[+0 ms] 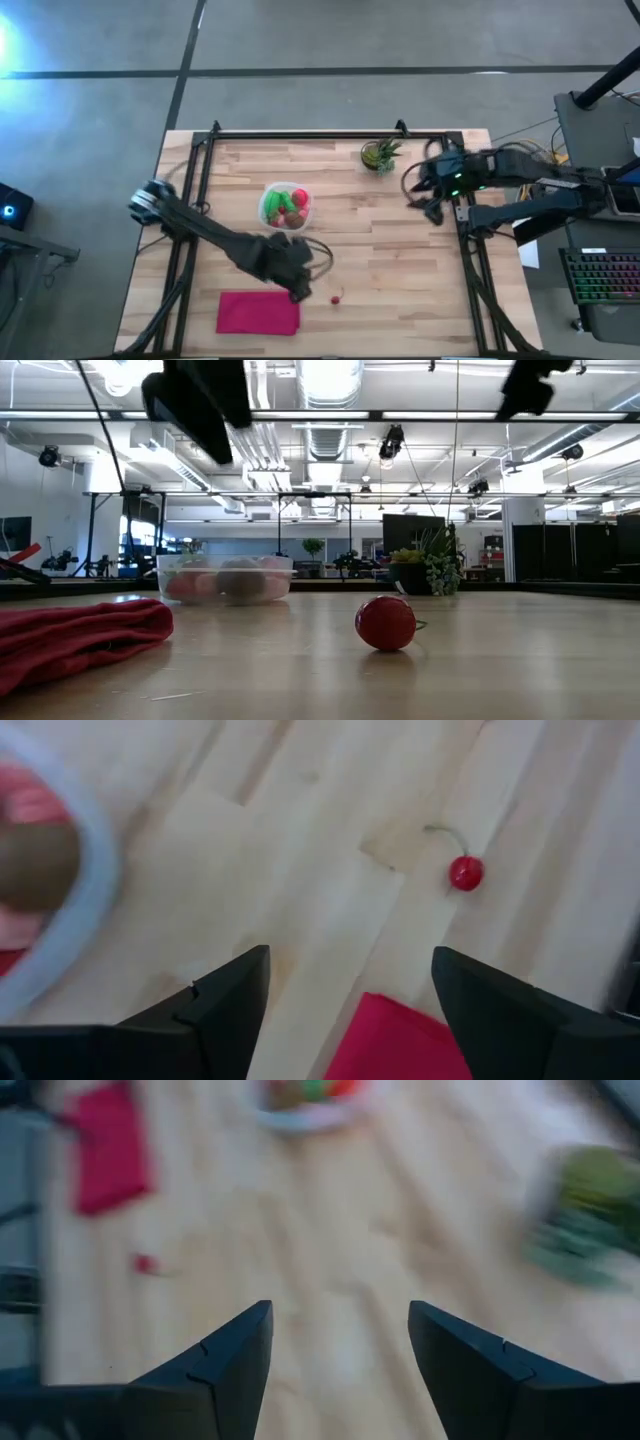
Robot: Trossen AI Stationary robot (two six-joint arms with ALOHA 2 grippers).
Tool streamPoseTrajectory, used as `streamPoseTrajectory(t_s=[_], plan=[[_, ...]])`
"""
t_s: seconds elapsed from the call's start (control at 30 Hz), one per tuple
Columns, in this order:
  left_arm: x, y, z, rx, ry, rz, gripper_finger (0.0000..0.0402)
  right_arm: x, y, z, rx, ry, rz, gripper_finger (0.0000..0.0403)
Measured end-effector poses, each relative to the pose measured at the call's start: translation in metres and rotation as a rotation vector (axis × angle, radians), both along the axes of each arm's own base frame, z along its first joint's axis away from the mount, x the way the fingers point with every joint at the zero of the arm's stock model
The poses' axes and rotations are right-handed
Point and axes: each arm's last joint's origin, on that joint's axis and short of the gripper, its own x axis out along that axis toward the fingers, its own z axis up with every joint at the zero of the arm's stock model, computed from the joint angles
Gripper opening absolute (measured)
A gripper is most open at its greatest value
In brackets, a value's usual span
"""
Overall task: Pick and placing Produce into tupperware
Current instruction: Put the red cherry into the transparent bin
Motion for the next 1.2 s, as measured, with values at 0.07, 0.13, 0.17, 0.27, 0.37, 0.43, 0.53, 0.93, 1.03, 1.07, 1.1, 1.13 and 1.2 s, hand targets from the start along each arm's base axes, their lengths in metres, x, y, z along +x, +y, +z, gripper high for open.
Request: streamPoseTrajectory(t_s=[0.07,0.13,0.17,0.27,0.37,0.43,0.53,0.93,1.03,1.07,1.1,1.13,1.2], plan=[[-0.020,0.011,0.016,-0.019,-0.040,0.009,0.0253,0.021,0.008,-0.012,0.061,-0.048,0.079,0.0226],[-0.041,0.021,0.028,-0.047,-0.078,0.034,0.0241,0.037,0.018,-0.024,0.107,-0.051,0.151,0.0226],[-0.052,0.026,0.033,-0.063,-0.102,0.047,0.0235,0.044,0.025,-0.029,0.121,-0.047,0.178,0.0226],[-0.082,0.034,0.045,-0.112,-0.203,0.051,0.0222,0.060,0.049,-0.043,0.163,-0.002,0.217,0.0226],[-0.113,0.041,0.053,-0.129,-0.272,0.006,0.0215,0.075,0.078,-0.054,0.169,0.045,0.223,0.0226],[-0.130,0.046,0.053,-0.119,-0.302,-0.025,0.0214,0.087,0.097,-0.055,0.130,0.044,0.210,0.0226],[-0.151,0.057,0.054,-0.091,-0.350,-0.060,0.0214,0.107,0.122,-0.060,0.037,0.060,0.168,0.0226],[-0.197,0.085,0.049,-0.084,-0.460,-0.104,0.0214,0.176,0.187,-0.105,-0.015,0.204,0.170,0.0226],[-0.200,0.087,0.048,-0.085,-0.469,-0.102,0.0214,0.181,0.190,-0.115,-0.037,0.221,0.176,0.0226],[-0.201,0.087,0.047,-0.084,-0.468,-0.103,0.0214,0.182,0.191,-0.119,-0.040,0.227,0.176,0.0226],[-0.201,0.087,0.046,-0.082,-0.465,-0.103,0.0214,0.184,0.192,-0.124,-0.041,0.230,0.177,0.0226],[-0.201,0.087,0.045,-0.080,-0.462,-0.103,0.0214,0.185,0.193,-0.130,-0.044,0.238,0.177,0.0226],[-0.201,0.087,0.043,-0.076,-0.456,-0.103,0.0214,0.186,0.196,-0.141,-0.046,0.252,0.185,0.0226]])
